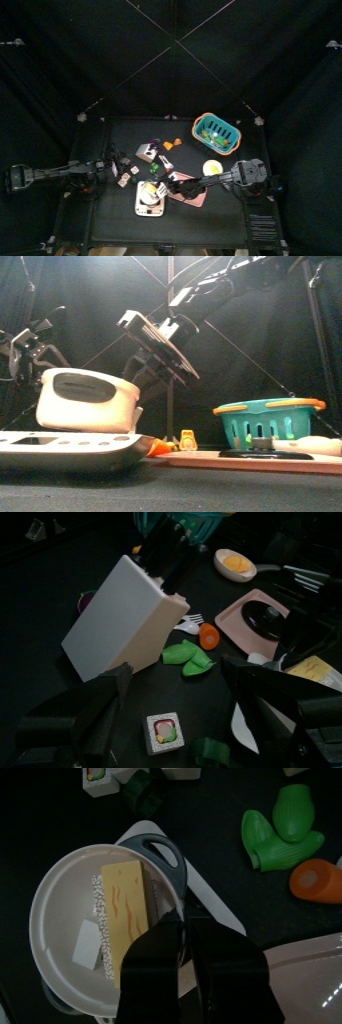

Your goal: Place pot on stove

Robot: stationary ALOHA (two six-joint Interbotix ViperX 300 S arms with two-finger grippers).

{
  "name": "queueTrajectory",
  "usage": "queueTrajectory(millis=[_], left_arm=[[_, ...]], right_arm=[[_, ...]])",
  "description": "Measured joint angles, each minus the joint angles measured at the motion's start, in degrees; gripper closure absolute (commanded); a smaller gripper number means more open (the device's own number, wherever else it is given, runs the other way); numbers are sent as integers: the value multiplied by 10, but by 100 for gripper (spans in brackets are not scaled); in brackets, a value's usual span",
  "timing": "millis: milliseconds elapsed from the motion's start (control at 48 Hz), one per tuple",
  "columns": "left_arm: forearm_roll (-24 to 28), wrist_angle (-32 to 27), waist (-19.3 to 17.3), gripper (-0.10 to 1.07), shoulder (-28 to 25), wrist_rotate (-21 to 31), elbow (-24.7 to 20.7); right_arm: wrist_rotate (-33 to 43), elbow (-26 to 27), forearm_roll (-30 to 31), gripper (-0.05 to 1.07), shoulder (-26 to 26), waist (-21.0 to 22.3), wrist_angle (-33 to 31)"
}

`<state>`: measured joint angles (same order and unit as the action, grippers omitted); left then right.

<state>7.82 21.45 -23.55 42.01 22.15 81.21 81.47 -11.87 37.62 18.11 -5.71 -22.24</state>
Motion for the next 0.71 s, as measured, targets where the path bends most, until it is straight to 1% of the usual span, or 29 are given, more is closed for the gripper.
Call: queueTrajectory(millis=[271,438,708], left_arm=[[0,0,0,-6,-1,-1,0],[0,0,0,-6,0,-1,0],[0,0,0,-6,0,-1,0]], right_arm=[[0,5,1,61,6,-1,-1],[0,7,2,52,10,-1,-1],[0,10,2,42,11,-2,0]])
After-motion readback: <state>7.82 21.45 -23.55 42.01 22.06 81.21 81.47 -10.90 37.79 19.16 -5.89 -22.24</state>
